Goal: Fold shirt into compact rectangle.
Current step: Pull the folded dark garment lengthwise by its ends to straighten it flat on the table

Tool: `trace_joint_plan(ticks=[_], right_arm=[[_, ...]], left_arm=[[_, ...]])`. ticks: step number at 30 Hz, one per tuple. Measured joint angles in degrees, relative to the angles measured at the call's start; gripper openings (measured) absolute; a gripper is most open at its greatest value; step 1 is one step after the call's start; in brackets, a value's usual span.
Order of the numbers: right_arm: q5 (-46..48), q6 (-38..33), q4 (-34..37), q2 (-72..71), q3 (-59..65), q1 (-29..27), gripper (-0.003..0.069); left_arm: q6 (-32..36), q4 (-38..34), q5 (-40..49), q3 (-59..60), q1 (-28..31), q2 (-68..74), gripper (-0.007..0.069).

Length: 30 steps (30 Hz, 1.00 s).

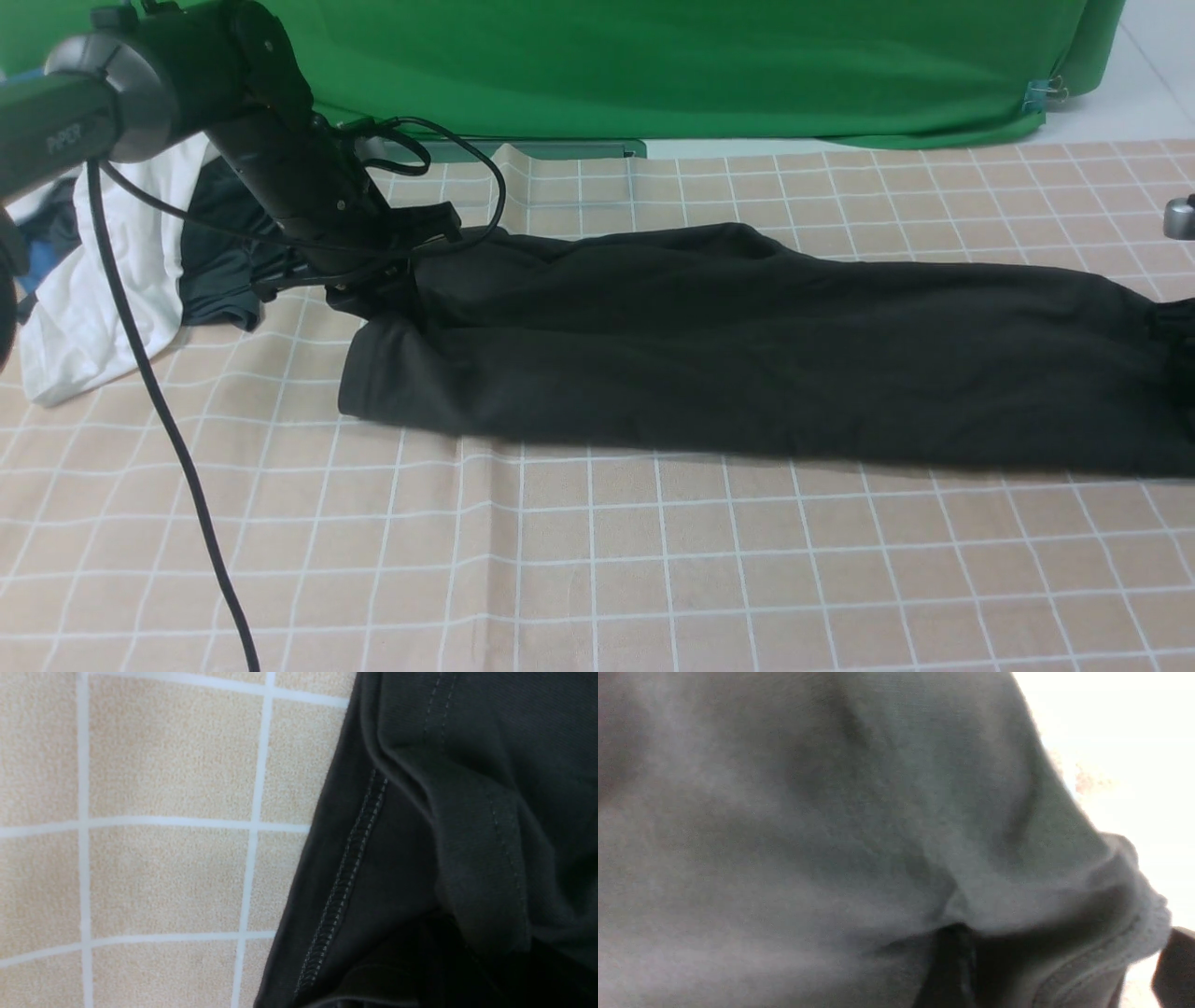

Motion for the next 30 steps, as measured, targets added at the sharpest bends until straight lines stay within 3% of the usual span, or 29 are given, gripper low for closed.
trace_joint_plan(ticks=[3, 8, 10, 20, 22, 24, 27, 30], right_arm=[[0.0, -0.8, 0.7, 0.1, 0.0, 0.0, 0.0450], [-0.1, -1.5, 2.4, 0.3, 0.0, 0.4, 0.0195], [-0.1, -1.9, 2.8, 0.3, 0.0, 0.4, 0.0127], [1.9, -5.4, 7.1, 0.9, -1.4, -2.9, 0.0083], [2.5, -5.4, 7.8, 1.2, -1.8, -3.9, 0.0113], [2.6, -5.7, 7.8, 1.2, -1.9, -4.5, 0.0204], [2.7, -5.8, 6.6, 1.2, -1.9, -5.4, 0.0468], [3.5, -5.8, 5.8, 1.3, -2.6, -6.1, 0.0623]], left_arm=[[0.0, 0.0, 0.0, 0.0, 0.0, 0.0, 0.0032], [0.1, 0.0, 0.0, 0.0, 0.0, 0.0, 0.0032], [0.1, 0.0, 0.0, 0.0, 0.0, 0.0, 0.0032], [0.1, -0.2, 0.0, 0.0, 0.0, 0.0, 0.0032], [0.1, -0.5, 0.0, 0.0, 0.0, 0.0, 0.0032], [0.1, -0.7, 0.0, 0.0, 0.0, 0.0, 0.0032], [0.2, -0.7, 0.0, 0.0, 0.0, 0.0, 0.0032], [0.2, -0.7, 0.0, 0.0, 0.0, 0.0, 0.0032]])
